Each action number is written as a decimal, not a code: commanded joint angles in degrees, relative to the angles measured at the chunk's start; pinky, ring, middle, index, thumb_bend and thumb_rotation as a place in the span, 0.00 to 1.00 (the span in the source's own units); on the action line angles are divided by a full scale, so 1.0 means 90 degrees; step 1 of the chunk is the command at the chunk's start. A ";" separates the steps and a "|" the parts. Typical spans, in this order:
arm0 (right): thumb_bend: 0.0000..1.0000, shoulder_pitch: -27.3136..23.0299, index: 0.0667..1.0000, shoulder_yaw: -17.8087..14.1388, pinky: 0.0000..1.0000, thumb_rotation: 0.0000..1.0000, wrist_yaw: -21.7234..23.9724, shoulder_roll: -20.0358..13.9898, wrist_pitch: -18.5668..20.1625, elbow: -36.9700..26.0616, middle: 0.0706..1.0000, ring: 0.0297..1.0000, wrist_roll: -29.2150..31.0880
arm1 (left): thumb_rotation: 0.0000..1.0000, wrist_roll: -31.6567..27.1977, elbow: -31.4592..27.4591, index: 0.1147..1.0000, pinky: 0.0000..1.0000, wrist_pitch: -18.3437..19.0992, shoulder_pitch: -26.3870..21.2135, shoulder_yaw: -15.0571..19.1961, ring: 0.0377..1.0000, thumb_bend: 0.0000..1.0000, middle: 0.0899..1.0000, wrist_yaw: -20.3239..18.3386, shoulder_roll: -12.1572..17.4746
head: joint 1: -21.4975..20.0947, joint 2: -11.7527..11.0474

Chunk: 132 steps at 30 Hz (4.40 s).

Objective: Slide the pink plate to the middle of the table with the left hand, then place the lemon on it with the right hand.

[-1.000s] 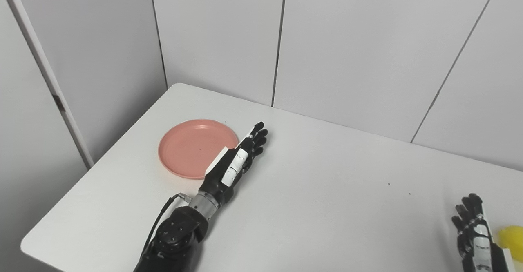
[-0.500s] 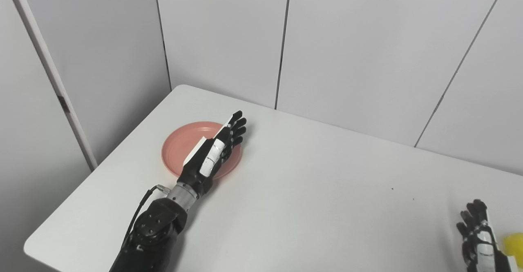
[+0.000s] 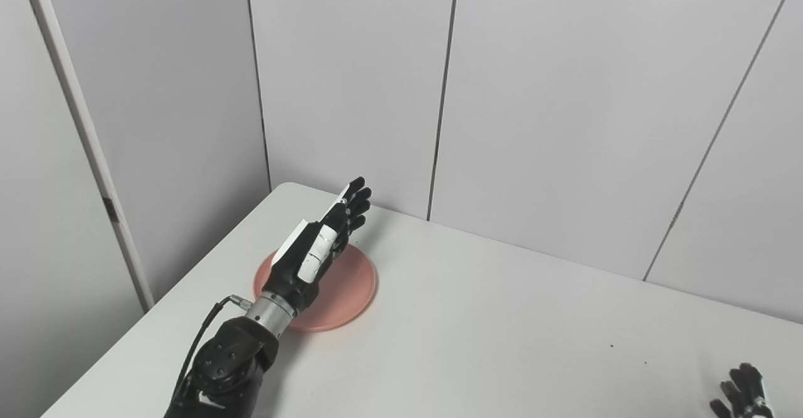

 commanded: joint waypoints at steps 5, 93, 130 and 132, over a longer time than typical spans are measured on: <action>0.68 0.0063 1.00 -0.0013 0.94 1.00 -0.0014 -0.0044 -0.0283 0.0138 1.00 0.99 -0.0013 | 1.00 -0.0092 -0.0253 1.00 1.00 0.0166 -0.0297 0.0173 1.00 0.89 1.00 0.0082 0.0259 | 0.0008 -0.0012; 0.76 0.0269 0.93 -0.0143 0.82 0.97 0.0068 -0.0320 -0.0142 -0.0112 0.92 0.90 0.0120 | 1.00 0.0237 0.4934 0.97 1.00 -0.1819 -0.1318 0.0296 0.99 0.82 0.98 -0.0162 0.1184 | 0.0601 0.0282; 0.77 0.0315 0.93 -0.0045 0.80 0.96 -0.0035 -0.0177 -0.0004 -0.0390 0.93 0.91 -0.0001 | 1.00 -0.0228 0.4177 0.95 1.00 -0.1599 -0.0913 0.0105 0.97 0.86 0.96 -0.0555 0.0556 | 0.0244 0.0404; 0.76 0.0333 0.93 -0.0033 0.80 0.96 -0.0046 -0.0134 0.0019 -0.0454 0.93 0.91 0.0011 | 1.00 -0.0334 0.4291 0.95 1.00 -0.1630 -0.0916 0.0123 0.97 0.86 0.96 -0.0684 0.0534 | 0.0162 0.0436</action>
